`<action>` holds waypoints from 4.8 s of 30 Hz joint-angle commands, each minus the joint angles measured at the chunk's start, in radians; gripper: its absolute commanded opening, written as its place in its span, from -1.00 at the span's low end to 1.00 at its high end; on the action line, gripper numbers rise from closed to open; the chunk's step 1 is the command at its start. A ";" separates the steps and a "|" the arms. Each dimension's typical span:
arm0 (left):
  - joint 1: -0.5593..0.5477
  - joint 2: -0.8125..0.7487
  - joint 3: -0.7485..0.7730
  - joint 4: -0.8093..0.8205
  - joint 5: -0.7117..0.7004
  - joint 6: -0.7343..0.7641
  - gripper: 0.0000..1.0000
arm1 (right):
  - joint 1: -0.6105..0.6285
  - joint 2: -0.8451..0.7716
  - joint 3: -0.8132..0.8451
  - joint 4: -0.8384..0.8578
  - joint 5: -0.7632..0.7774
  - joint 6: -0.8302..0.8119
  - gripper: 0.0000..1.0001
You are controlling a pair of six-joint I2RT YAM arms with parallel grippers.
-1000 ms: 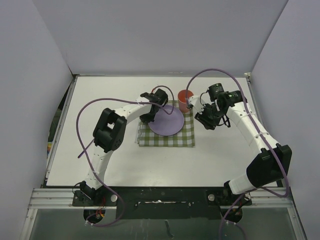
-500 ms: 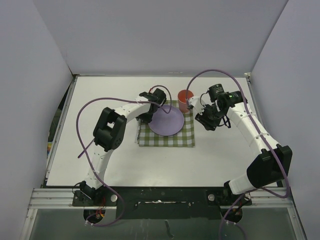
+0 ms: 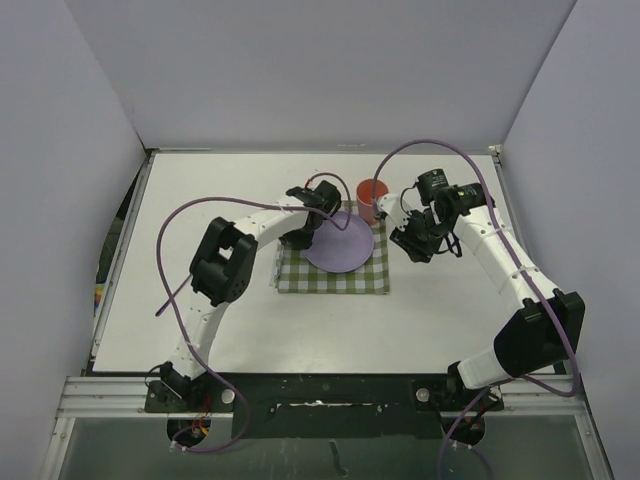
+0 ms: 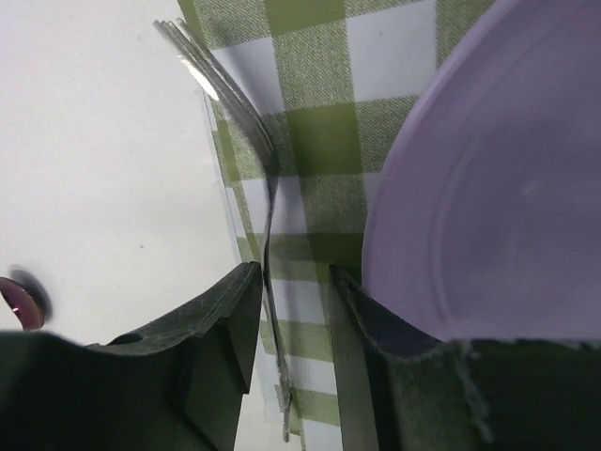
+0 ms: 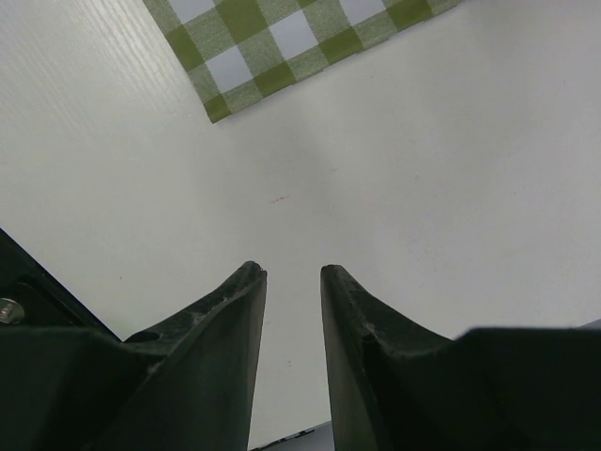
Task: Set the dinner table for one person
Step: Place the fork on the napkin.
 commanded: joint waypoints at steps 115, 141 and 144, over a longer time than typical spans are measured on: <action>0.060 -0.264 -0.349 0.386 0.248 0.046 -0.48 | -0.004 0.015 -0.049 0.074 0.008 0.092 -0.77; 0.099 -0.198 -0.339 0.418 0.292 0.057 -0.49 | -0.004 0.003 -0.076 0.076 0.020 0.091 -0.78; 0.098 -0.190 -0.338 0.412 0.293 0.056 -0.49 | -0.004 0.002 -0.074 0.076 0.022 0.091 -0.78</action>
